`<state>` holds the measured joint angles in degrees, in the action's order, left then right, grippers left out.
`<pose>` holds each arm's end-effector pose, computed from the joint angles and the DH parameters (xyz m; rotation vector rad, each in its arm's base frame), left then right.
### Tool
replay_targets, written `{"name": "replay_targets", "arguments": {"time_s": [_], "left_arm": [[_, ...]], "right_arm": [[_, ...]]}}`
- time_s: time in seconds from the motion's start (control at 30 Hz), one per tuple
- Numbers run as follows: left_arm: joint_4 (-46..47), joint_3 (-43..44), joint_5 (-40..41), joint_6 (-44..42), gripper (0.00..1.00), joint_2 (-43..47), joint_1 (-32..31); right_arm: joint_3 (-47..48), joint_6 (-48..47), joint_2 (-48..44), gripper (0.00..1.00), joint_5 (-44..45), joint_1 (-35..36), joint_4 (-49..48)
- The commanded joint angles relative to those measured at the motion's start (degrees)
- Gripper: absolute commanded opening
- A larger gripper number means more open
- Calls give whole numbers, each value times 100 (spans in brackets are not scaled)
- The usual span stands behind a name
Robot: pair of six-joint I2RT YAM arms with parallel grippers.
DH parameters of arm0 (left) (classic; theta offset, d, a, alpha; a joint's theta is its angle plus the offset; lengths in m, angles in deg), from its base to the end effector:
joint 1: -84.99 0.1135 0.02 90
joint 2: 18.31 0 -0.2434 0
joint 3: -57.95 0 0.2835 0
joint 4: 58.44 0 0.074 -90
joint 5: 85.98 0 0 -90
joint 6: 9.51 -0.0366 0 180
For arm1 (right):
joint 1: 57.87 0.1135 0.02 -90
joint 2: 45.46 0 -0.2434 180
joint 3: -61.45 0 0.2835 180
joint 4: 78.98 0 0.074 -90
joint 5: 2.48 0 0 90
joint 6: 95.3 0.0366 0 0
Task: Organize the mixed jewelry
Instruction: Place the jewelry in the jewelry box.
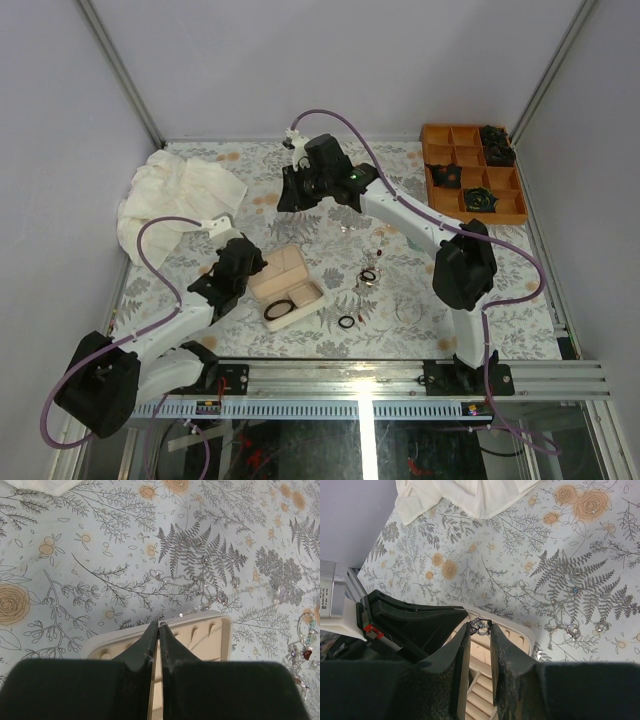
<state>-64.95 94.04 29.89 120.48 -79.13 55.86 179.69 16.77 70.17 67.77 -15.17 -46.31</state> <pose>0.2264 -0.1079 0.1520 -0.4579 2.0156 -0.2670 0.3608 0.3498 0.2915 -0.6183 2.1497 1.0146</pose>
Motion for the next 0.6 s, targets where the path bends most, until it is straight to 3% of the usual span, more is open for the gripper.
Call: {"name": "replay_targets", "arguments": {"time_s": [0.0,0.57], "left_arm": [[226,-89,-124,-22,0,27,47],[-589,-189,-440,191,0,822,47]], "right_arm": [[-35,111,-2,16,-174,-34,-289],[-630,237,-64,16,-284,-26,-591]]}}
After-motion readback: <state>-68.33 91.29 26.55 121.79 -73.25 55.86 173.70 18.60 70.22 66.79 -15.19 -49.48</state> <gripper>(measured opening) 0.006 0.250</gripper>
